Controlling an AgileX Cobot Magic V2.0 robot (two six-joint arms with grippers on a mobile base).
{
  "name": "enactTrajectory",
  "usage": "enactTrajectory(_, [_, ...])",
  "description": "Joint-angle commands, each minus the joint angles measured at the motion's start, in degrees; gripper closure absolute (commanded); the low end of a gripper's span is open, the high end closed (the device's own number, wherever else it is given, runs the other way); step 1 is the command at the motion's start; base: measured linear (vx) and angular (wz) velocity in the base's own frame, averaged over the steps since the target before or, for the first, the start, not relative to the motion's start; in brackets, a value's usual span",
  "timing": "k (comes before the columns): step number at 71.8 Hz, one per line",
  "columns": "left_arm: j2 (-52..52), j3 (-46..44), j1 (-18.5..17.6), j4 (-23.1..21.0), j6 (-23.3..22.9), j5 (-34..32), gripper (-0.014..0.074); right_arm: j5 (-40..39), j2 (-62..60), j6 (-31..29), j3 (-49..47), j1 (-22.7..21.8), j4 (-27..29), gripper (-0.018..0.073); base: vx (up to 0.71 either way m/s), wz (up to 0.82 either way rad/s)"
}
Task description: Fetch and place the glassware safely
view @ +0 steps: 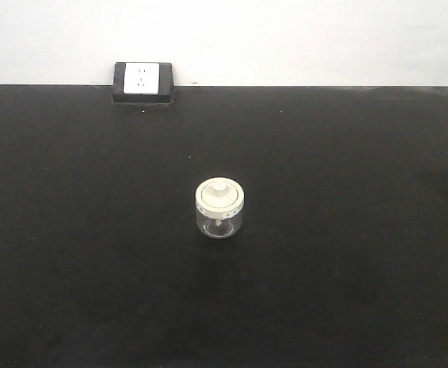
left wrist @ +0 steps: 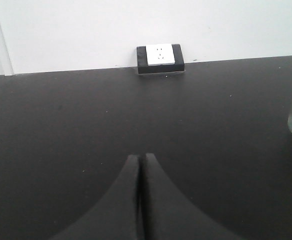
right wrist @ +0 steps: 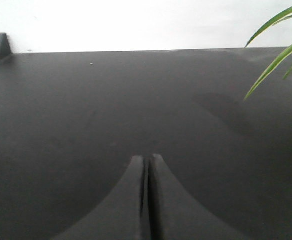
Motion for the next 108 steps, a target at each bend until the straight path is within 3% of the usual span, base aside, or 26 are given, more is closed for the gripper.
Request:
enactTrajectory(1, [-0.61,1.5,-0.35,-0.47,-0.42,-4.08,0.0603,-4.62,-0.83,-5.08,1.13,-1.0,0.92,0.0563,0.0,0.0])
enactTrajectory(108, [-0.61,1.5,-0.35,-0.47,-0.42,-4.08,0.0603,-4.1,-0.83,-5.11,1.13,-0.94,0.86,0.0563,0.0,0.0])
